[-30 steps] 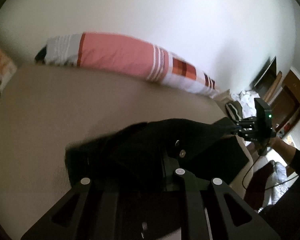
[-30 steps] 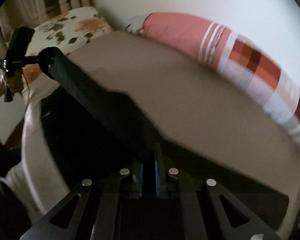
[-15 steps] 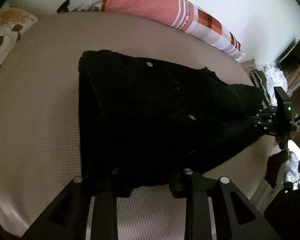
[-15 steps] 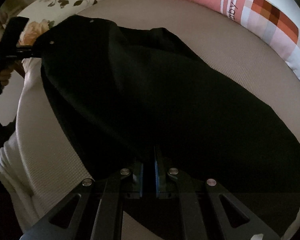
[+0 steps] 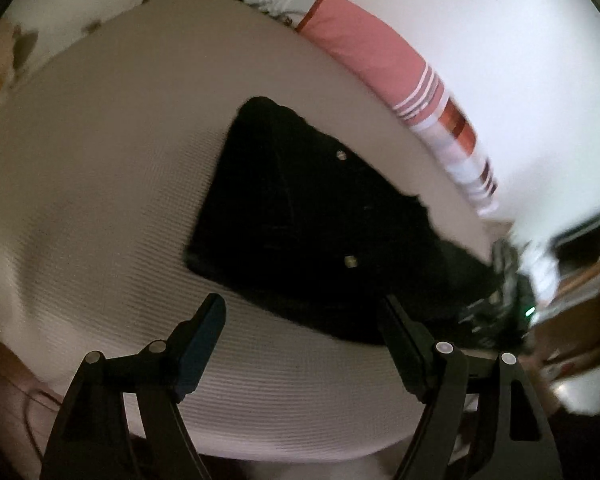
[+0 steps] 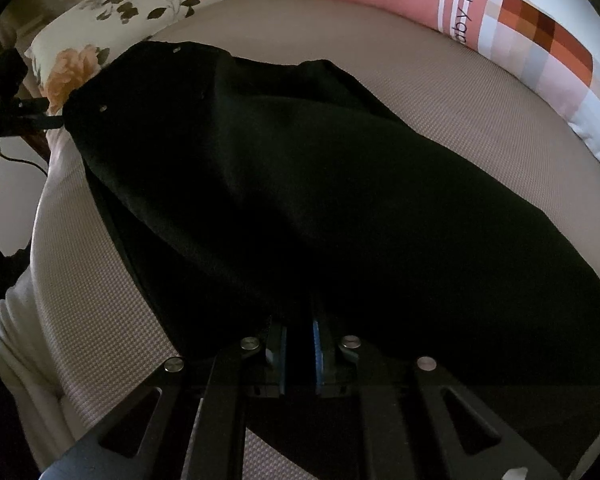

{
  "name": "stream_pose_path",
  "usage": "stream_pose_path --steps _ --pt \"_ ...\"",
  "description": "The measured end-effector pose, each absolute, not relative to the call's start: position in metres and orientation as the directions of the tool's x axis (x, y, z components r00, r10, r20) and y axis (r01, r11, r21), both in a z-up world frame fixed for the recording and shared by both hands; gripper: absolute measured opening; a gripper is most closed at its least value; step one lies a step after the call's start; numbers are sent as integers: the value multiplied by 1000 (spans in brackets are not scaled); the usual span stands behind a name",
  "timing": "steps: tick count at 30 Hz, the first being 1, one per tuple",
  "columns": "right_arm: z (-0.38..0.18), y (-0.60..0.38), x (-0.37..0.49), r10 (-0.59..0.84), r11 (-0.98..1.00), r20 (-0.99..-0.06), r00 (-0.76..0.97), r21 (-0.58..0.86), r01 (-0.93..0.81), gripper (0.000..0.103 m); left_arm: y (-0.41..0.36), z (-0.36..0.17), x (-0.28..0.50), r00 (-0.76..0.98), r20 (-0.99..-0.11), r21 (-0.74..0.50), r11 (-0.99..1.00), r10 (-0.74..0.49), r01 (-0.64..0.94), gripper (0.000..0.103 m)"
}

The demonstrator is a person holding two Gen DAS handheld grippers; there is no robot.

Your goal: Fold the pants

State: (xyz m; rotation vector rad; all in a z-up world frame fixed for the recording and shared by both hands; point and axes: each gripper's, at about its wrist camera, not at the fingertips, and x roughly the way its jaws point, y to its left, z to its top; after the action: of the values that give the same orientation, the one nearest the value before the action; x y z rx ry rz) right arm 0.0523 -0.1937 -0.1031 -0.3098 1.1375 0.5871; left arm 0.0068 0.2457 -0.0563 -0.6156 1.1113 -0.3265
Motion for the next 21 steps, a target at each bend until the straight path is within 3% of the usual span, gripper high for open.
stream_pose_path --steps 4,5,8,9,21 --pt "-103 -195 52 284 812 -911 297 64 -580 9 235 -62 17 430 -738 -628 762 -520 -157 73" --pt "-103 -195 52 285 814 -910 301 64 -578 9 234 -63 20 440 -746 -620 763 -500 -183 66" --pt "-102 -197 50 287 824 -906 311 68 -562 9 226 -63 29 451 -757 -603 771 -473 -203 27" --pt "-101 -198 49 290 831 -904 314 75 -552 9 224 -61 31 455 -762 -592 781 -461 -200 23" --pt "-70 -183 30 334 831 -877 346 101 -547 9 221 -2 78 516 -769 -435 900 -377 9 19"
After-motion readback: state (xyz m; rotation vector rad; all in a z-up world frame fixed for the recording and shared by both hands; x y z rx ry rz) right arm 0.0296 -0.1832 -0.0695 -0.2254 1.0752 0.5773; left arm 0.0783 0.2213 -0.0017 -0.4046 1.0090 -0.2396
